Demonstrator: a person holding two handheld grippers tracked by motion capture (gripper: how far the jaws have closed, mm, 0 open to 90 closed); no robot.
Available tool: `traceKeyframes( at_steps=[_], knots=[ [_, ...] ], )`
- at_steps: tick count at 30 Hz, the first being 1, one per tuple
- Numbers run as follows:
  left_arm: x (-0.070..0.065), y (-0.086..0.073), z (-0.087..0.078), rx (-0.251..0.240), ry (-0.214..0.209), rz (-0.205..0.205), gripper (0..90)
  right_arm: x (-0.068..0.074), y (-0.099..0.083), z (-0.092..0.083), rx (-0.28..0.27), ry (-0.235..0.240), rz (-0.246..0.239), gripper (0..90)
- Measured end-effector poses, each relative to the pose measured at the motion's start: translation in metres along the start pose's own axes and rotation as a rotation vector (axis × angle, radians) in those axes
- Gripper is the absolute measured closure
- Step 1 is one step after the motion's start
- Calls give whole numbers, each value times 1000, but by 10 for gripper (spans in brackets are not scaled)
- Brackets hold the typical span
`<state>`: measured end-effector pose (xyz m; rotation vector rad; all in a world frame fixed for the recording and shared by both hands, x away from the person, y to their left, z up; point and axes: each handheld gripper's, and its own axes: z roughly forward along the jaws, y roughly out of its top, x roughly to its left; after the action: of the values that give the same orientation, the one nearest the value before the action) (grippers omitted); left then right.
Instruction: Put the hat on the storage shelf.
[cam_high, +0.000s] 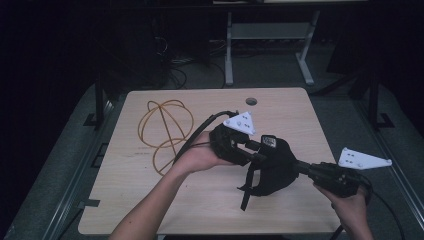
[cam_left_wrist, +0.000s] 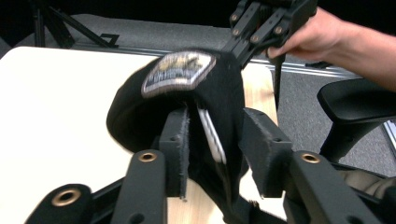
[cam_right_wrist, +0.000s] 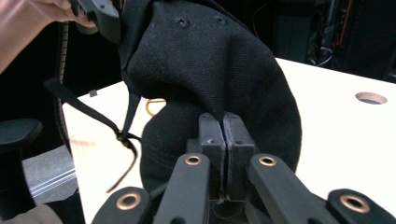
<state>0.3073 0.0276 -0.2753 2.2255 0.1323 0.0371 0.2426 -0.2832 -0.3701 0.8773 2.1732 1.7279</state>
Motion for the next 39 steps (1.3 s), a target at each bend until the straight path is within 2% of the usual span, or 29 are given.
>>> traceKeyframes(
  at_steps=[9,17,29,39],
  knots=[
    [-2,-21,-13,-6,38,-3,558,-7,13,-7,5,-16,0,883],
    [-6,-47,-18,-1,75,-8,535,-10,24,-12,18,-19,-2,883],
    [-13,-89,-17,-7,110,-20,496,-12,48,-5,44,-11,-15,883],
    [-18,-117,-18,-18,144,-36,468,-14,78,3,41,-1,-29,883]
  ],
)
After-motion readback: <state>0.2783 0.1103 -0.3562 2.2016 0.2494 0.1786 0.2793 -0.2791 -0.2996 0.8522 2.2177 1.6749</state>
